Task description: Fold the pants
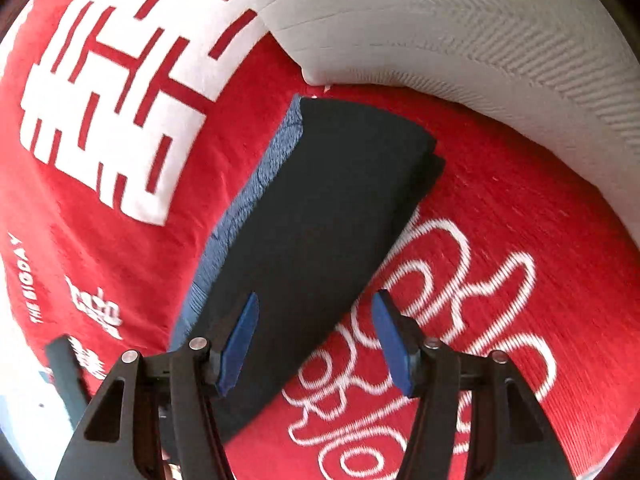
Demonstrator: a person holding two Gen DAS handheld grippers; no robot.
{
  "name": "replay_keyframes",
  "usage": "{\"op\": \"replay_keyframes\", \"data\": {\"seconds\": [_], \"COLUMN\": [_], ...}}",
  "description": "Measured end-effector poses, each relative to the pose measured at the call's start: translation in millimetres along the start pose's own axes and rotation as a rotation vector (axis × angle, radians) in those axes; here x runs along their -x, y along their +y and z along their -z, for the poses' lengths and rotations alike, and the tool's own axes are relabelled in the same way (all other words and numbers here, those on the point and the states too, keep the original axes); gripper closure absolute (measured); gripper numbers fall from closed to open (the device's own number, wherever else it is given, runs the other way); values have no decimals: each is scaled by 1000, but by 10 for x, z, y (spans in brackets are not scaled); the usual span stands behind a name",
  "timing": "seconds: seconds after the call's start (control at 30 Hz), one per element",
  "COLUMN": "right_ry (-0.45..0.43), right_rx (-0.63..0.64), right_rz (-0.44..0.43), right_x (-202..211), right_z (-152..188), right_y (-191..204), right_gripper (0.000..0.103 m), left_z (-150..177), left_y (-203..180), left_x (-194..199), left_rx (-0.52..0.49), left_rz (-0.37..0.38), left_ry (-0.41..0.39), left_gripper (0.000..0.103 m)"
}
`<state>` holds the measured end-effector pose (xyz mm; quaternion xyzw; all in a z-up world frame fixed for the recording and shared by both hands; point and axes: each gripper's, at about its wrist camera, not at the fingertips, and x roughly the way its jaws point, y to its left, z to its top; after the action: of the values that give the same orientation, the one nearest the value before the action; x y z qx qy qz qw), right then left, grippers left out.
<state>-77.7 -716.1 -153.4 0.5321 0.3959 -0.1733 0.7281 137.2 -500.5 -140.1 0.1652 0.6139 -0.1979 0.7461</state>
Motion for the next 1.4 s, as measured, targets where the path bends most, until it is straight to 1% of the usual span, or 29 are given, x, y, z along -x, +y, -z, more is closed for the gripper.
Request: {"op": "replay_keyframes", "data": {"seconds": [0.1,0.23,0.37,0.4,0.43,0.47,0.5,0.53,0.6,0.67,0.7,0.73,0.77,0.8,0.83,0.87,0.97,1.07,1.13,1.17,1.23,1.3,1.37,1.4], "right_ry": [-16,-56,-86,-85,-64,-45,-34,-2,12,-6,-24,-38,-47,-52,-53,-63,-74,-70,-63,-57,-49,-40,-41,-41], "right_rx": [-29,-20,-5,-13,-31,-47,-53,-76,-89,0,37,77,118,148,184,238,340,427,497,542,600,652,698,722], "right_rz": [-77,-139,-153,-155,-143,-127,-114,-96,-99,-83,-93,-95,-82,-71,-60,-41,-22,-25,-19,-14,-5,3,18,29], "right_x": [-11,-48,-137,-171,-201,-256,-285,-339,-343,-272,-250,-209,-165,-142,-120,-93,-57,-27,-9,-13,-20,-19,-21,-22], "right_z": [-75,-118,-173,-202,-231,-268,-292,-325,-347,-341,-334,-318,-296,-280,-252,-207,-134,-50,49,122,246,384,499,567], "right_y": [-127,-134,-43,-14,5,29,23,13,23,174,232,308,399,466,543,660,936,1217,1405,1531,1699,1860,1982,2050], "right_gripper": [40,40,40,40,42,47,73,86,88,88,88,88,89,89,89,89,89,89,90,90,90,90,90,90], "left_z": [16,50,58,53,51,57,55,52,49,76,87,112,151,192,244,287,331,384,408,472,506,498,539,572], "left_y": [-14,5,-6,-22,-21,-26,-18,-17,-10,-38,-69,-86,-110,-158,-212,-241,-216,-220,-219,-211,-169,-59,150,271], "left_x": [-117,-158,-166,-159,-121,-53,24,72,130,115,77,15,-61,-77,-62,-56,-43,-28,-19,11,45,102,222,289], "left_rx": [8,20,6,5,5,7,10,13,17,14,11,8,2,-15,-47,-62,-37,-57,-67,-73,-83,-84,-40,-18], "left_rz": [-1,6,0,-6,-22,-29,-9,7,44,80,96,125,139,122,104,89,114,116,123,129,154,196,233,236], "left_ry": [18,4,1,1,-8,-29,-51,-58,-55,-54,-47,-30,-22,-54,-104,-127,-145,-165,-176,-181,-178,-147,-132,-134], "left_gripper": [1,1,1,1,1,2,12,24,30,31,39,41,41,41,40,40,40,40,40,40,40,41,41,41]}}
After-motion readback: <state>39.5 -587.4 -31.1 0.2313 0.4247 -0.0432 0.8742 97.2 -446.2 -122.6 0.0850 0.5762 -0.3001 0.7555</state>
